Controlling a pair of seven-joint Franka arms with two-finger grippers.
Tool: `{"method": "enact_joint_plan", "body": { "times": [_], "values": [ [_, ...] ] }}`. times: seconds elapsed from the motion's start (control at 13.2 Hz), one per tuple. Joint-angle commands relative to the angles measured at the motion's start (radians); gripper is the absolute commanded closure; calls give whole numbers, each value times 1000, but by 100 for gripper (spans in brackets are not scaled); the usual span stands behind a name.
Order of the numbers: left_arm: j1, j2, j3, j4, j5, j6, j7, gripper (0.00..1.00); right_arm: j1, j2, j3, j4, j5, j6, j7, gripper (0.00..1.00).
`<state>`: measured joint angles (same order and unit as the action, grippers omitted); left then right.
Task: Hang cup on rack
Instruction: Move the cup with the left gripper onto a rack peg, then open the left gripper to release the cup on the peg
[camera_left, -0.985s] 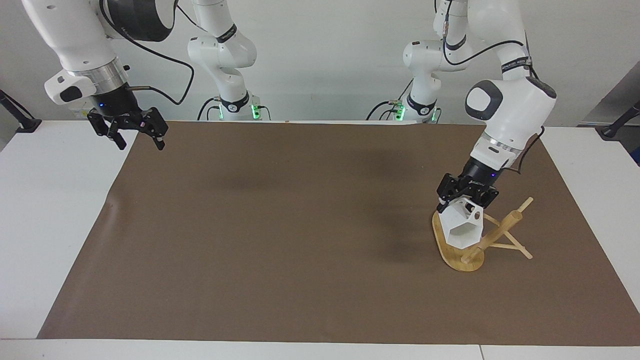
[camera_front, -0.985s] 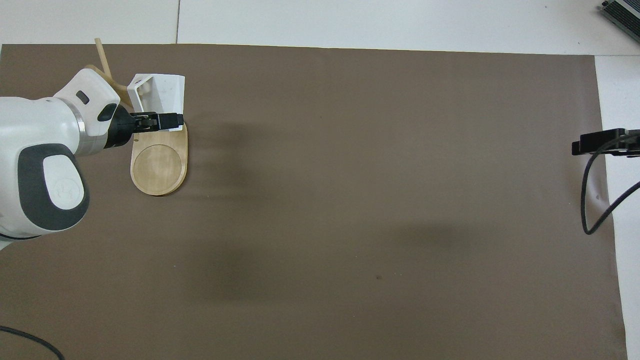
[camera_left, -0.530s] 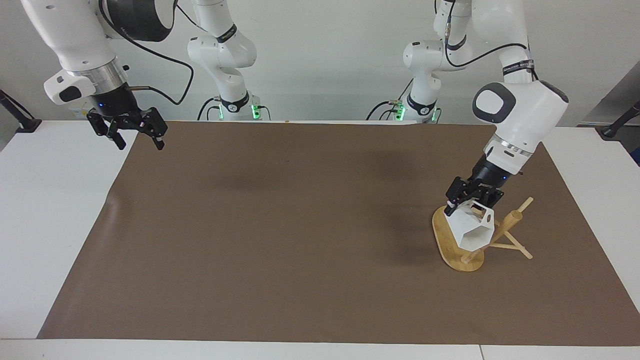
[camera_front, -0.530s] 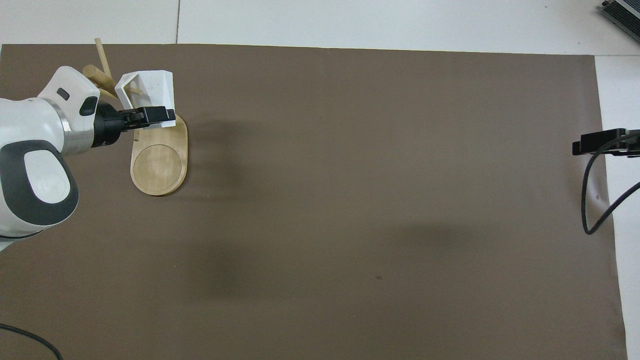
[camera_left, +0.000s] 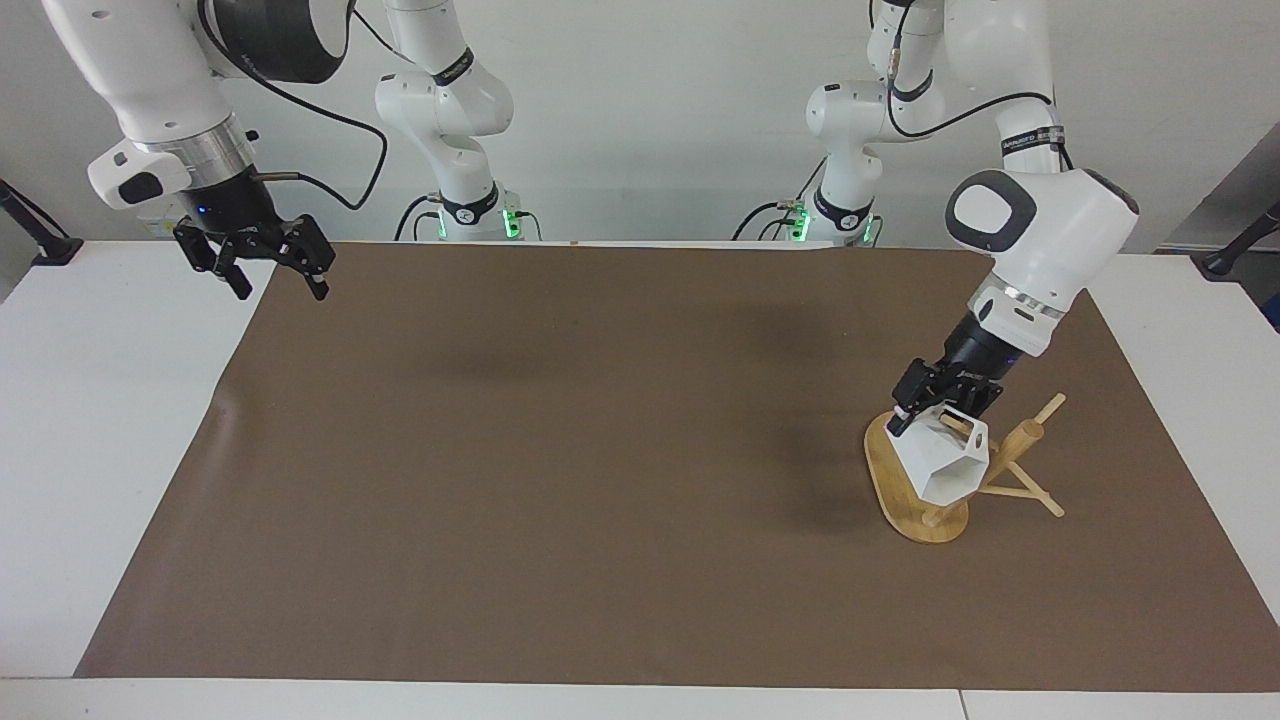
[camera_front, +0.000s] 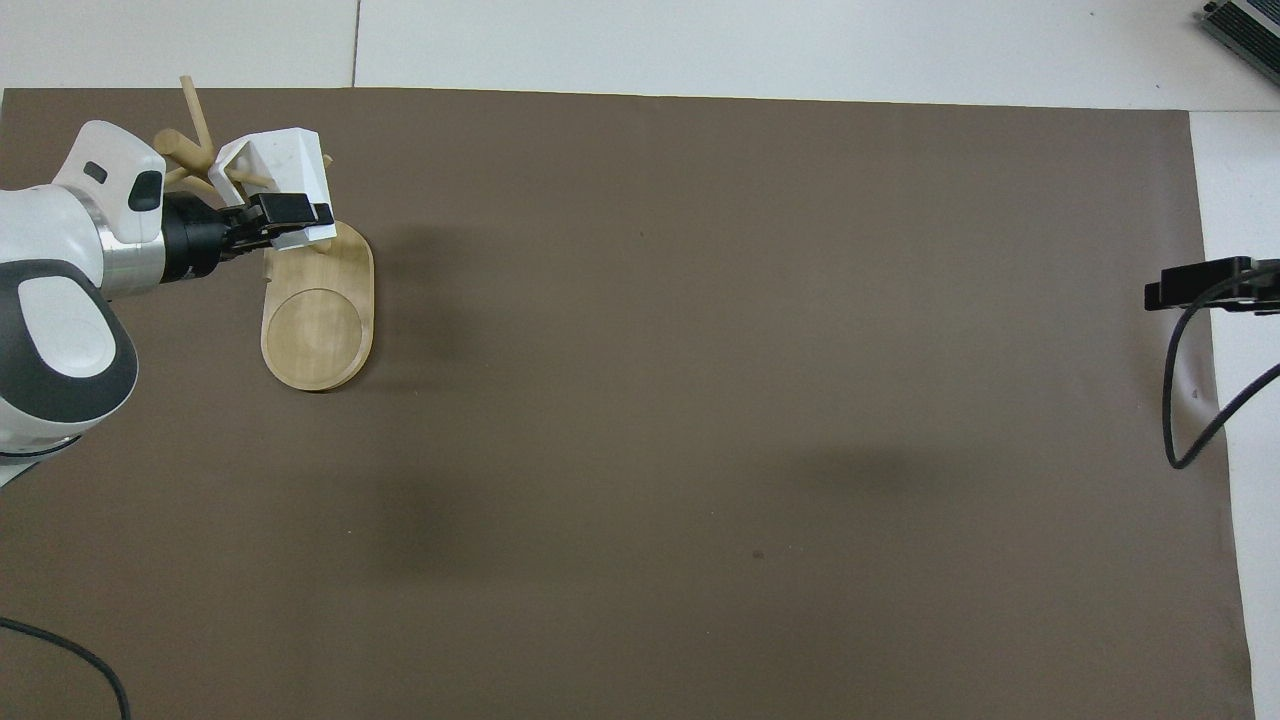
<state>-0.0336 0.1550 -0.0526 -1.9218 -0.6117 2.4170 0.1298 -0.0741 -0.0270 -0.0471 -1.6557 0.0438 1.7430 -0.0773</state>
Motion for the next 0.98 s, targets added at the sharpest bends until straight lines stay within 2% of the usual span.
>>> {"method": "enact_joint_plan", "body": {
  "times": [0.0, 0.08, 0.15, 0.38, 0.68, 0.91],
  "values": [
    [9, 14, -7, 20, -14, -27, -9, 76, -9, -16, 4, -13, 16, -13, 16, 0],
    [8, 14, -7, 20, -14, -29, -9, 33, -9, -16, 4, -13, 16, -13, 16, 0],
    [-2, 12, -7, 20, -14, -30, -7, 0, -9, -16, 4, -13, 16, -13, 16, 0],
    [-2, 14, -4, 56, 36, -103, -2, 0, -9, -16, 4, -13, 16, -13, 16, 0],
    [-3, 1, -3, 144, 296, -283, -2, 0, -9, -17, 4, -13, 16, -13, 16, 0],
    [-5, -44, -6, 179, 459, -442, -2, 0, -9, -16, 4, -13, 16, -13, 16, 0]
  ]
}}
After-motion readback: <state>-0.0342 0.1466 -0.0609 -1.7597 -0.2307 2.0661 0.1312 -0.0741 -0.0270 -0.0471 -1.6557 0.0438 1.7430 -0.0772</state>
